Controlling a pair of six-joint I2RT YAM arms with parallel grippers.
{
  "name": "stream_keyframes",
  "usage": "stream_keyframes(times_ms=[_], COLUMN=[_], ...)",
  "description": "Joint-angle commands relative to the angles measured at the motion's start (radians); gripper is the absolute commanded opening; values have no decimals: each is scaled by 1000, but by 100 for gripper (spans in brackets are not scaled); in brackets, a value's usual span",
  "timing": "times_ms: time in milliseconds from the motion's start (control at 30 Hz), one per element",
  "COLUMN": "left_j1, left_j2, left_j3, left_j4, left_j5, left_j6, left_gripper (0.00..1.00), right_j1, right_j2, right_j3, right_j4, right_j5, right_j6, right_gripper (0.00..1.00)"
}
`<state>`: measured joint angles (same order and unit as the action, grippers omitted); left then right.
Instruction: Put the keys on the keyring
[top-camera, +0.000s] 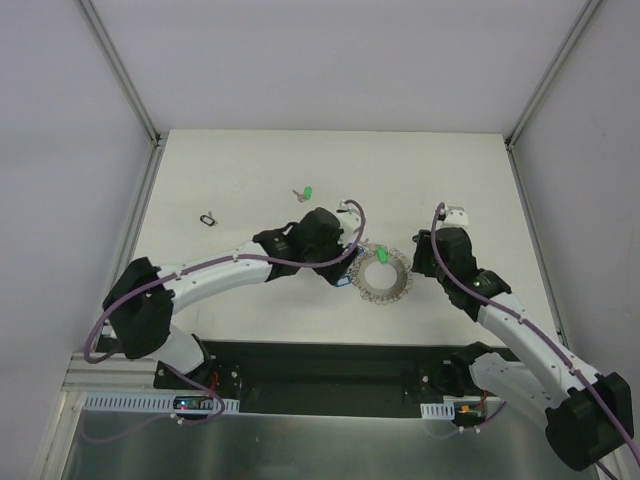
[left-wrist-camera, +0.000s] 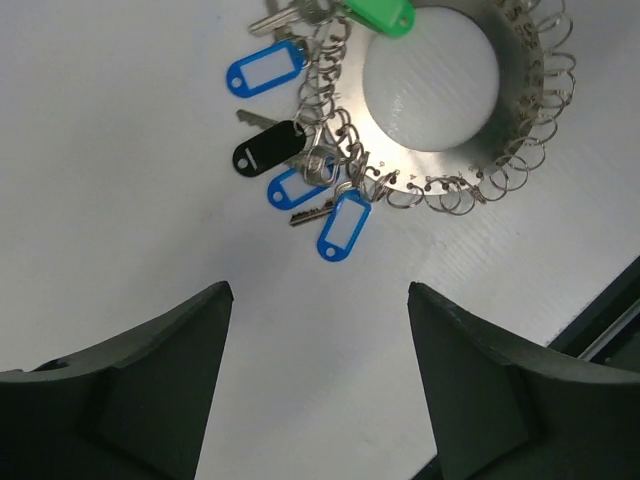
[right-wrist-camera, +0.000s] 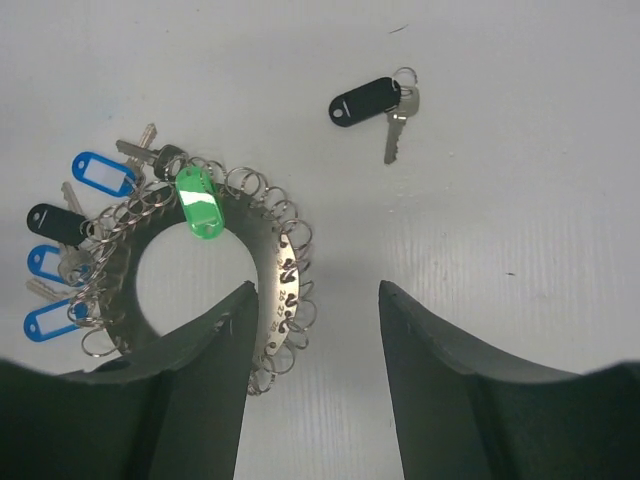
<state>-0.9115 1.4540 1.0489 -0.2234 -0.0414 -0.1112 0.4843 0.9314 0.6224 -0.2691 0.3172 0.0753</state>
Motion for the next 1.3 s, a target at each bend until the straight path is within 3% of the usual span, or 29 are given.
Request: stream_keyframes(times_ms=[0,33,233,267,333,500,667,1267], left_j1=[-38,-40,-43,-44,-49,-53,-64,-72], left_j2=[152,175,282,298,310,339,345,414], left_j3=[80,94,125,126,128,126,112,112], left_j4=[71,73,79,81,81,82,111,157], left_j5=[162,199,377,391,416,448,482,445], left_j6=[285,315,519,547,605,683,726,795], left_gripper=[66,59,54,47,47,29,25,27], right_j1=[-10,-10,-15,-16,-16,-19,-21,-29], right_j2=[-118,-134,-249,-258,-273,-313,-324,-359], right_j3=[-75,-81,-113,-115,-119,-122,-121,-118], right_j4=[113,113,111,111,107,91,82,53], right_j5=[82,86,131,135,146,160,161,161], right_j6=[70,75,75,73,70,70,69,60], right_gripper=[55,55,57,58,58,58,58,58])
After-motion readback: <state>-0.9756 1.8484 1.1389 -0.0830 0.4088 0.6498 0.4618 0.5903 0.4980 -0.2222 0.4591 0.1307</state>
